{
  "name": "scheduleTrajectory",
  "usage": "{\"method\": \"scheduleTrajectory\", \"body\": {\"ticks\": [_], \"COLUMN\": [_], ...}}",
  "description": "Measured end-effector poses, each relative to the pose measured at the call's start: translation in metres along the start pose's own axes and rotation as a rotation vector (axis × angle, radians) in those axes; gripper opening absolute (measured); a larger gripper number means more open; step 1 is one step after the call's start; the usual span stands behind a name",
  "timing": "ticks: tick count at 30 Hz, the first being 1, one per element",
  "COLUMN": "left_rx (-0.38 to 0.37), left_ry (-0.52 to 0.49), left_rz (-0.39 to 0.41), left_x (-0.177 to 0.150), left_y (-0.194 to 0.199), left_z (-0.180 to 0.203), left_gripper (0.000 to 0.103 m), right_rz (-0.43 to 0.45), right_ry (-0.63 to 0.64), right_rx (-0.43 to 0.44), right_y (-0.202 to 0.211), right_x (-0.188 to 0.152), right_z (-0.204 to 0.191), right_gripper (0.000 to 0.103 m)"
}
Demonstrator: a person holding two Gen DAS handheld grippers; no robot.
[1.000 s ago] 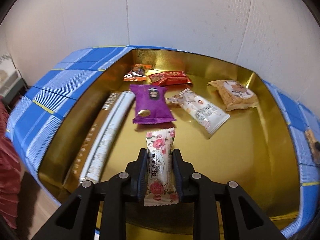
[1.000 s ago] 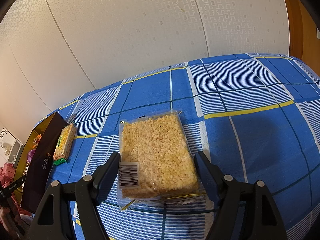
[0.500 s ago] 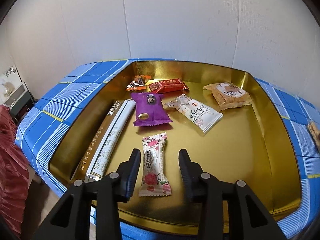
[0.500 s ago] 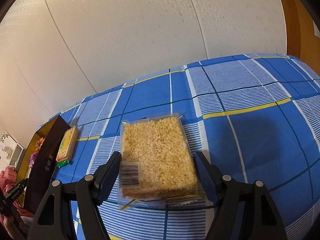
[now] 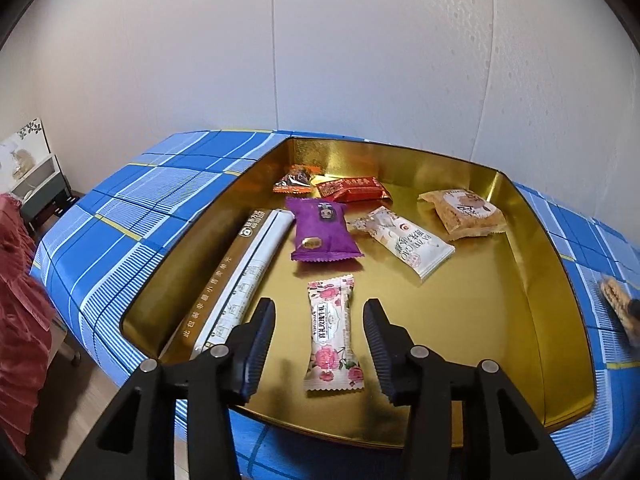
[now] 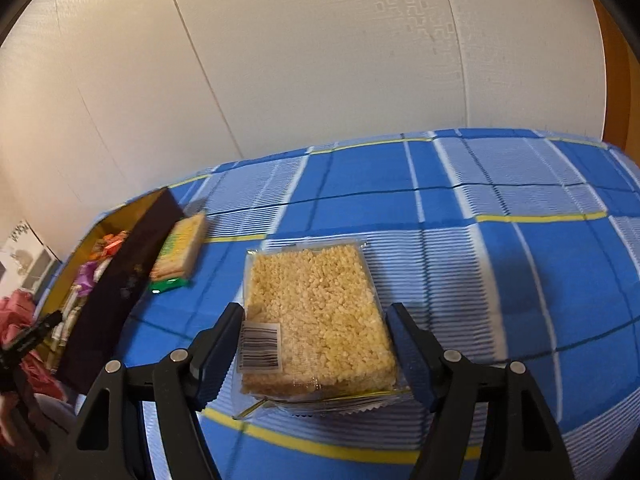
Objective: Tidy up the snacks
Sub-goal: 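Carry the crispy rice-bar bag into the gold tray and open the right gripper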
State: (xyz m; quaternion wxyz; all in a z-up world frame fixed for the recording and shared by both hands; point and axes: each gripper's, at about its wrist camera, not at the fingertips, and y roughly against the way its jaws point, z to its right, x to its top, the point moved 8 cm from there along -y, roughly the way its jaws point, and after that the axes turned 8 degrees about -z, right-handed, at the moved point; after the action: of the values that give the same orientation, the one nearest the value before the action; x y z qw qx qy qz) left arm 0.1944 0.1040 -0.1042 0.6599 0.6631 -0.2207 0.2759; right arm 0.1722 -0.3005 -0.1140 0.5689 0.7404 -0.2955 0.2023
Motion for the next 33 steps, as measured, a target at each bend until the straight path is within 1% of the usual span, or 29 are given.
{"method": "scheduleTrajectory", "body": {"ticks": [1, 3, 5, 8, 9, 11, 13, 16, 18, 21, 24, 27, 31, 33], "left_rx": [0.004, 0.003, 0.006, 0.000, 0.002, -0.002, -0.008, -0.006, -0.012, -0.017, -0.015, -0.015, -0.021, -0.023], "left_ry": [0.004, 0.002, 0.002, 0.013, 0.024, 0.043, 0.061, 0.078, 0.085, 0.091, 0.097, 0.112, 0.129, 0.135], "left_rz": [0.006, 0.009, 0.018, 0.033, 0.042, 0.050, 0.050, 0.042, 0.040, 0.046, 0.048, 0.051, 0.056, 0.056], "left_x": [0.000, 0.000, 0.001, 0.002, 0.003, 0.004, 0.005, 0.004, 0.003, 0.004, 0.004, 0.004, 0.005, 0.005], "left_y": [0.001, 0.001, 0.003, 0.007, 0.009, 0.012, 0.013, 0.012, 0.012, 0.013, 0.013, 0.014, 0.016, 0.016], "left_z": [-0.001, -0.001, -0.001, -0.002, -0.005, -0.009, -0.014, -0.018, -0.020, -0.022, -0.024, -0.027, -0.031, -0.032], "left_gripper": [0.048, 0.053, 0.054, 0.058, 0.061, 0.063, 0.063, 0.063, 0.063, 0.063, 0.063, 0.063, 0.064, 0.066], "right_rz": [-0.004, -0.020, -0.031, -0.038, -0.037, -0.031, -0.022, -0.010, -0.025, -0.053, -0.093, -0.148, -0.193, -0.210], "right_ry": [-0.009, -0.013, 0.002, 0.050, 0.068, 0.115, 0.157, 0.196, 0.221, 0.282, 0.350, 0.392, 0.426, 0.434], "right_rx": [0.011, 0.029, 0.040, 0.053, 0.063, 0.085, 0.101, 0.150, 0.180, 0.205, 0.194, 0.167, 0.155, 0.143], "right_y": [0.001, 0.003, 0.006, 0.013, 0.016, 0.023, 0.029, 0.037, 0.037, 0.032, 0.016, -0.004, -0.025, -0.036], "right_x": [-0.001, -0.004, -0.006, -0.007, -0.006, -0.005, -0.002, 0.003, 0.005, 0.003, -0.003, -0.008, -0.013, -0.014], "right_z": [-0.003, -0.012, -0.025, -0.050, -0.059, -0.081, -0.103, -0.137, -0.161, -0.198, -0.229, -0.250, -0.270, -0.275], "right_gripper": [0.073, 0.073, 0.073, 0.072, 0.072, 0.072, 0.072, 0.072, 0.072, 0.072, 0.072, 0.072, 0.072, 0.073]}}
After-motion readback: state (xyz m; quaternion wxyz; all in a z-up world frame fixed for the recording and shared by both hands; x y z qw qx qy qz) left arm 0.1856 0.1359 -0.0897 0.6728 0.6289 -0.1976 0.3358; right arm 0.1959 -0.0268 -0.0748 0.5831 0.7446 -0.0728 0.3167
